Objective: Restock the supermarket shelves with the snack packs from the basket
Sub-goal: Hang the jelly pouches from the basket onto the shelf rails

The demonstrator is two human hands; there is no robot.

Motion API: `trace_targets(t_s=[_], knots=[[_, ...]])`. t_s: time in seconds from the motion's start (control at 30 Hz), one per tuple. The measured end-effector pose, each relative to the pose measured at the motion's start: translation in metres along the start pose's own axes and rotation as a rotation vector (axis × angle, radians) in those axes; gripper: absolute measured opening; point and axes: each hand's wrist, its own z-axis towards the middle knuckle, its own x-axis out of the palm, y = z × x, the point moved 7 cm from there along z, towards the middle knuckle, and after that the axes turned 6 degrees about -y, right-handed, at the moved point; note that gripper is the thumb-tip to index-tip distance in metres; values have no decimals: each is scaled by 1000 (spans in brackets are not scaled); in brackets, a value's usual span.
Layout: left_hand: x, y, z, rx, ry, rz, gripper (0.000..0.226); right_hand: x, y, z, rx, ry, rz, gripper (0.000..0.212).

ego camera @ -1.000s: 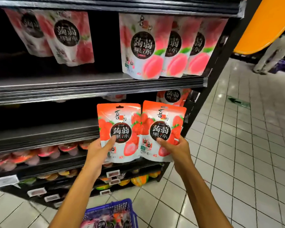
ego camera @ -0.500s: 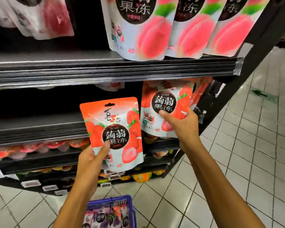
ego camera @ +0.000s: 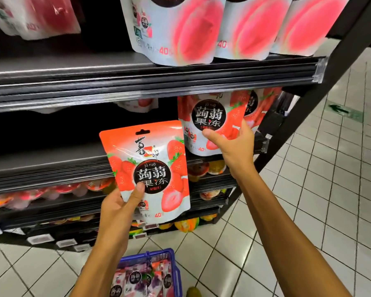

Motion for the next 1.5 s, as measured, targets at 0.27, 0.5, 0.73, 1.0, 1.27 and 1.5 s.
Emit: trace_targets(t_s=[0.27,0.5,0.73,1.0,1.27,1.5], knots=[[0,-1,-4,-17,-16,17,18,-28,-7,-17,-83,72,-272,50],[4,-5,-5,-18,-23,16,15,-27,-14,-24,-38,-124,-219,45],[9,-6,3,-24,-22,13,15,-13,-22,-16,-11,-238,-258,40],[18,-1,4,-41,15,-35,19,-27,-36,-10,33,-169,-252,27],[28,-6,4,-51,59,-58,31,-28,-9,-51,11,9,-82,28],[41,-30,8,-25,123,-84,35,26,-2,-99,158,470,104,46]])
